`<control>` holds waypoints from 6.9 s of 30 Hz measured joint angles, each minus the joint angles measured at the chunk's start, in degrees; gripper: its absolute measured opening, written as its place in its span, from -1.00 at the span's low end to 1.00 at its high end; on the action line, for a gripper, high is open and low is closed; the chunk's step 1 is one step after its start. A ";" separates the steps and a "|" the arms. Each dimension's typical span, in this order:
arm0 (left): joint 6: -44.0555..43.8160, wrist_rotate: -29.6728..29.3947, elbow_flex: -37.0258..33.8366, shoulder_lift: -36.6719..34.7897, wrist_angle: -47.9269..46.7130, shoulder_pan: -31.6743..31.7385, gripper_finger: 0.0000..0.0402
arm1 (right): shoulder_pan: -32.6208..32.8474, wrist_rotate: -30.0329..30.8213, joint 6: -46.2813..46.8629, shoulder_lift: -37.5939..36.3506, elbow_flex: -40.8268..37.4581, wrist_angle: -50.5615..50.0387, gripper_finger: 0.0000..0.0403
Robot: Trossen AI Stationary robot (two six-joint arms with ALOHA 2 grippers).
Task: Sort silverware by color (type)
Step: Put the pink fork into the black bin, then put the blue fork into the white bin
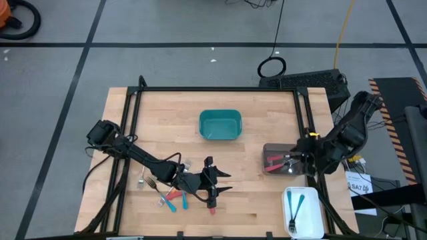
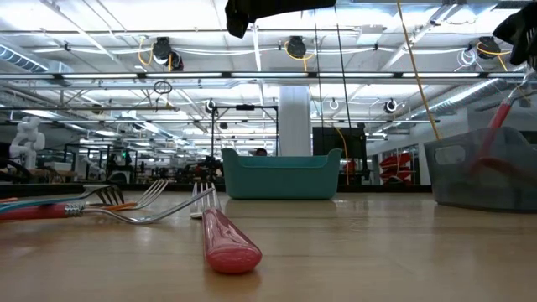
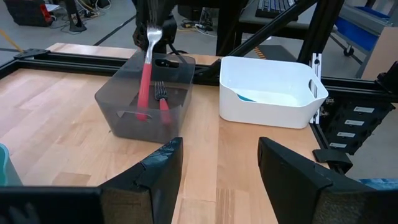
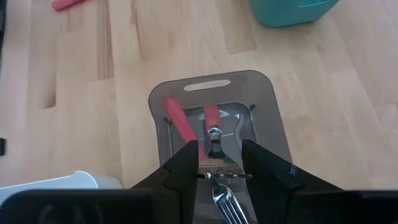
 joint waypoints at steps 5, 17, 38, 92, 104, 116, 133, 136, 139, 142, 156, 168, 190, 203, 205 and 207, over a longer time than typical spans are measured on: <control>0.13 0.00 0.00 0.00 0.00 0.00 0.03 | 0.00 -0.11 1.69 0.14 -2.90 1.19 -0.41; 0.37 0.00 0.00 0.00 0.00 0.00 0.03 | 0.00 -7.67 6.84 0.23 -4.87 -2.65 0.19; -7.11 0.54 0.00 0.00 -11.22 -0.11 0.03 | 3.15 10.40 -21.80 15.40 -3.85 42.26 0.12; -92.11 7.31 10.29 5.49 -84.14 -9.01 0.03 | 2.47 5.64 -35.52 30.27 -3.85 63.41 0.04; -91.43 9.31 10.25 10.63 -79.41 -6.40 0.03 | 1.07 5.64 -36.98 30.27 -3.85 63.42 0.04; -88.23 8.59 10.25 10.56 -79.37 -5.32 0.03 | 1.07 5.64 -37.05 30.27 -3.85 63.41 0.04; -84.57 8.54 9.81 11.04 -78.74 -3.67 -0.45 | 1.09 5.64 -36.96 30.29 -3.85 63.39 0.04; -82.16 8.98 9.81 11.57 -77.02 -3.58 -0.52 | 1.09 5.62 -36.98 30.28 -3.85 63.37 0.04; -79.56 9.08 9.98 12.52 -74.73 -3.04 -0.54 | 1.09 5.64 -37.13 30.28 -3.85 63.35 0.04; -77.21 9.63 10.01 12.94 -73.61 -2.17 -0.54 | 1.09 5.64 -37.20 30.27 -3.85 63.39 0.04; -75.78 8.91 12.38 12.70 -76.46 -2.23 -0.54 | 1.09 5.75 -38.07 30.27 -3.85 63.17 0.04; -69.51 3.99 17.70 12.63 -77.50 -2.71 -0.54 | 1.09 5.83 -37.88 30.27 -3.85 63.17 0.04; -60.57 -1.62 17.70 13.14 -84.24 -0.70 -0.26 | 1.09 5.84 -37.88 30.28 -3.85 63.02 0.04; -59.39 -0.21 17.70 13.25 -85.83 0.89 -0.02 | 1.09 5.81 -35.73 30.29 -3.85 62.58 0.04; -59.42 0.29 17.70 13.27 -85.74 1.26 -0.01 | 1.09 5.80 -35.47 30.28 -3.85 62.27 0.04; -59.49 0.92 17.70 13.29 -85.76 1.59 -0.01 | 1.09 5.79 -35.45 30.29 -3.85 62.10 0.04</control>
